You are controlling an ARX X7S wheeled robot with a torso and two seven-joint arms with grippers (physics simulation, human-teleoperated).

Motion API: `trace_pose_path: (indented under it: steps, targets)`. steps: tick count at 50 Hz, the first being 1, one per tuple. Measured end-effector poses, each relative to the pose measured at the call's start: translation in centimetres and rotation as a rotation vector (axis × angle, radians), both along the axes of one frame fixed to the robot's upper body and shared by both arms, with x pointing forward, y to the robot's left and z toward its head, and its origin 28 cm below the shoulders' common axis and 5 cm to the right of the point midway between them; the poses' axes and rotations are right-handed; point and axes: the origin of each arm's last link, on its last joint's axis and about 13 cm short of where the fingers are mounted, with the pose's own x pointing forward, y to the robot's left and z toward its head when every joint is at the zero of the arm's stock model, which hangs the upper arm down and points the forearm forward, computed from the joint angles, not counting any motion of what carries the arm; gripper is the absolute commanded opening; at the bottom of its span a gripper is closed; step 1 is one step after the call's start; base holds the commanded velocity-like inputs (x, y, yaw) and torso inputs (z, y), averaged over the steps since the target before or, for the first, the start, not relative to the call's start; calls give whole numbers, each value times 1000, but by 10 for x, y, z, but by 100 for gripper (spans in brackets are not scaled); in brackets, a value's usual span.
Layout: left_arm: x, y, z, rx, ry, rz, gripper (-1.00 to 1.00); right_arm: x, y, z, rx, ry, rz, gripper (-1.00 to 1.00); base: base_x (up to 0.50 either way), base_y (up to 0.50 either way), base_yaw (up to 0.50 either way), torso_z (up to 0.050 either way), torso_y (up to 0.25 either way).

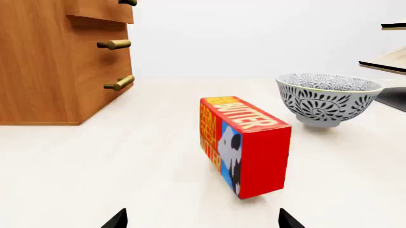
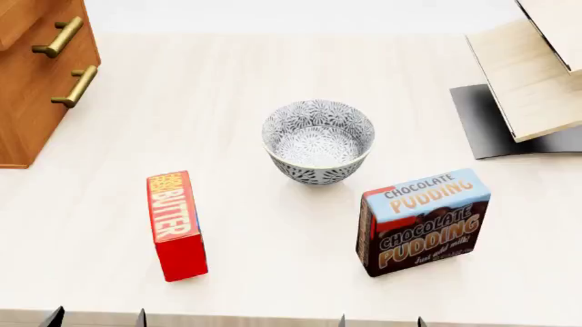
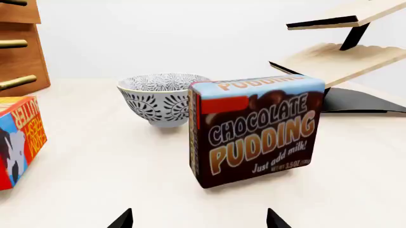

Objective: Close the top drawer of the cabinet and put the bowl on top of it.

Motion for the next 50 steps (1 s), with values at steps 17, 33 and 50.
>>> trace_pose_path:
  steps: [17,33,50]
  targets:
    - [1,-2,16,14,-7,0,100,0,-4,10,-18,3,-24,100,0,0,0,0,0]
    - [7,0,76,43,-146,29,100,15,-7,77,-52,-150,-7,100,0,0,0,0,0]
    - [6,1,105,49,-230,48,100,15,-7,110,-61,-223,5,100,0,15,0,0,0]
